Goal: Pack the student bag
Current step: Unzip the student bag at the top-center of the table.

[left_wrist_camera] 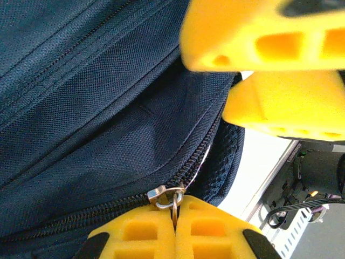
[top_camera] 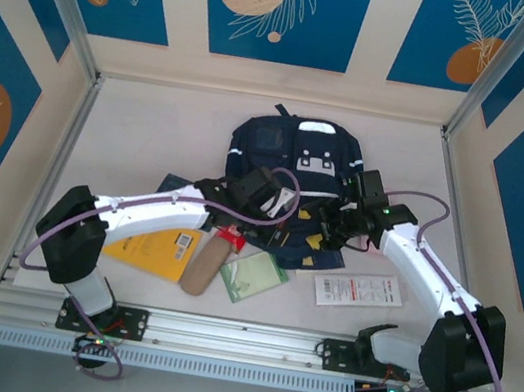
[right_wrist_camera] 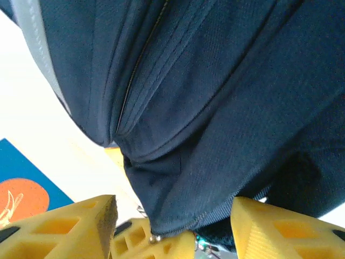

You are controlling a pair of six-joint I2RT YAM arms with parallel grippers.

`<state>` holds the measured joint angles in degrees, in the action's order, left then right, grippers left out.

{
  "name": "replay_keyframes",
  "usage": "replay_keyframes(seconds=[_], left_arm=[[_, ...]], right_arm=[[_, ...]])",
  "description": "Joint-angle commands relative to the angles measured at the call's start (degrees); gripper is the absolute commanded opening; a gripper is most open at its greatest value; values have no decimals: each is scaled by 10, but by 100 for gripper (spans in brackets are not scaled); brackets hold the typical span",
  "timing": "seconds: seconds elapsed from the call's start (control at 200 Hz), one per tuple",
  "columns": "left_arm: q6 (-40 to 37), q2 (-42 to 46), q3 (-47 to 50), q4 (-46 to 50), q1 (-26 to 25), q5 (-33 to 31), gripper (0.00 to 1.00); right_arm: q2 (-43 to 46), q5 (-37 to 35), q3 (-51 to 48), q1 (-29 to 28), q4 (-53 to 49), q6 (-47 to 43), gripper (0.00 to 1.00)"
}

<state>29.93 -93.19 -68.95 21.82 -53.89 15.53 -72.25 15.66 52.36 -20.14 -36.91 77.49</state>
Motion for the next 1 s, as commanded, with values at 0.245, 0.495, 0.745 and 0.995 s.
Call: replay_keyframes(seconds=[0.245, 0.495, 0.745, 0.995], left_arm=[[-22, -10, -37, -37, -32, -10, 0], [-46, -6, -50, 26, -36, -66, 0], [-51, 29, -20, 86, -9, -112, 0], [-45, 75, 33, 88, 41, -119, 0]], right_arm=[[-44, -43, -15, -7, -7, 52, 26], [-29, -92, 10, -1, -41, 23, 0], [8, -86, 17, 38, -50, -10, 0], [34, -71, 25, 68, -57, -32, 0]])
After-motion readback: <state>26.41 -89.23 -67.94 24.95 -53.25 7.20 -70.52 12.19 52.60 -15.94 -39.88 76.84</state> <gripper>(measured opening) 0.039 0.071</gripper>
